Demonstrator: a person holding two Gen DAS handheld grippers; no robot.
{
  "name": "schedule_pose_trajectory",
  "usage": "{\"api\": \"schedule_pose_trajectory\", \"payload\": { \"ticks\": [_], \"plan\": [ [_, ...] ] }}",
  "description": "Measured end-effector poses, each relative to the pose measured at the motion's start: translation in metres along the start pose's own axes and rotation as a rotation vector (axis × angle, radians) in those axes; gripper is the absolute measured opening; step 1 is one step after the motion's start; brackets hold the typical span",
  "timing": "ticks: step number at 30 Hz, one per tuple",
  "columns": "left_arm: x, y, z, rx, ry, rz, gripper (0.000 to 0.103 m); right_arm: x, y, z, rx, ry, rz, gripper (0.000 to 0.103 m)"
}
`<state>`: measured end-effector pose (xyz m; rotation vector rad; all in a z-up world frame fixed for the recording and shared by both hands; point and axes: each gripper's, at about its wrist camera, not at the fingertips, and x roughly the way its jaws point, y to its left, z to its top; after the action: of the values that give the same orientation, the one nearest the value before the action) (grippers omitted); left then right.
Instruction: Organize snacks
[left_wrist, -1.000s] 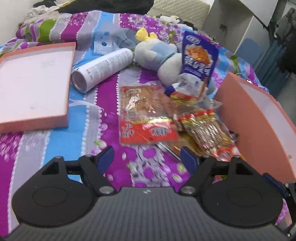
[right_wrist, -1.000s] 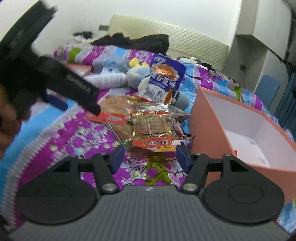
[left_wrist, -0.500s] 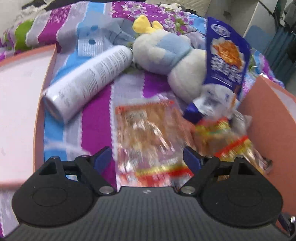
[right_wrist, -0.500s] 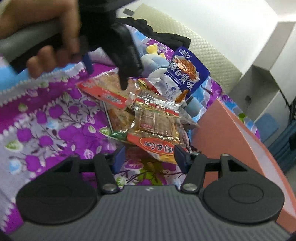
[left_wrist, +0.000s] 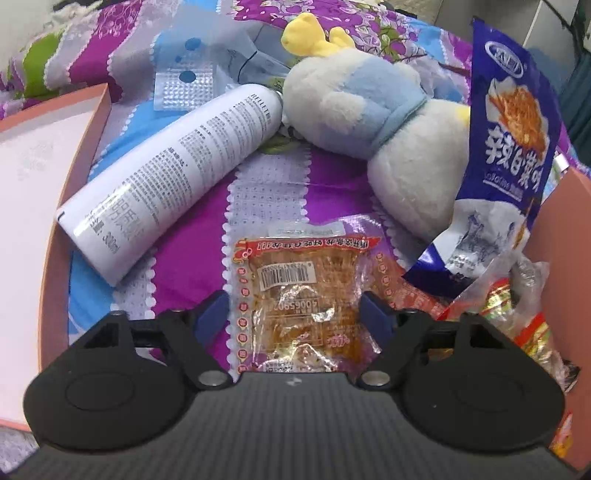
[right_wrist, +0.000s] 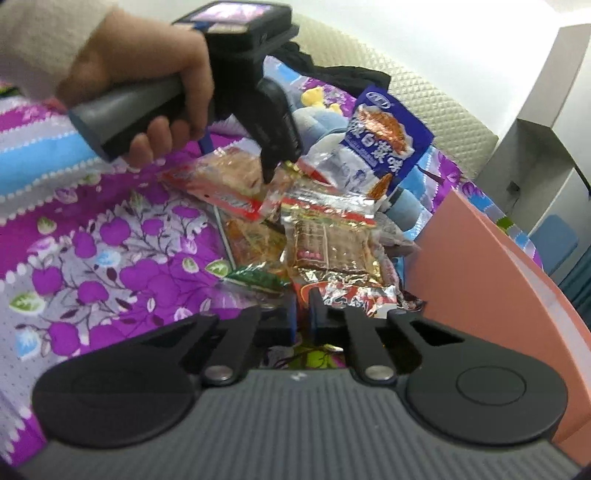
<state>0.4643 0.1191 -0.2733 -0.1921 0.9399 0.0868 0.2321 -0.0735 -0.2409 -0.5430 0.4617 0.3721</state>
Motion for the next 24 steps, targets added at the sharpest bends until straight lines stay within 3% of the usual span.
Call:
{"api": "schedule_pose_trajectory", "payload": {
  "ticks": [3, 6, 7, 10, 16, 24],
  "plan": [
    [-0.001, -0.005, -0.002, 0.032, -0.009, 0.032, 0.069, -0.005, -0.004, 0.000, 0.017, -0.007, -0.006, 0.006],
    [-0.007, -0.008, -0.003, 0.048, -0.017, 0.030, 0.056, -0.013, -0.007, 0.000, 0.027, -0.014, -0.007, 0.006],
    [-0.010, -0.009, -0.004, 0.050, -0.017, 0.019, 0.046, -0.017, -0.007, 0.000, 0.025, -0.018, -0.010, 0.006],
    [-0.020, -0.012, -0.007, 0.076, -0.004, 0.025, 0.039, -0.029, -0.007, 0.001, 0.032, -0.025, -0.003, 0.005],
    [-0.051, 0.001, -0.029, 0.053, 0.028, -0.003, 0.033, -0.056, -0.005, 0.002, 0.049, -0.028, 0.016, 0.003],
    [-0.122, 0.022, -0.073, 0.018, 0.049, -0.059, 0.032, -0.097, 0.006, 0.001, 0.051, -0.031, 0.075, 0.003]
  ]
}}
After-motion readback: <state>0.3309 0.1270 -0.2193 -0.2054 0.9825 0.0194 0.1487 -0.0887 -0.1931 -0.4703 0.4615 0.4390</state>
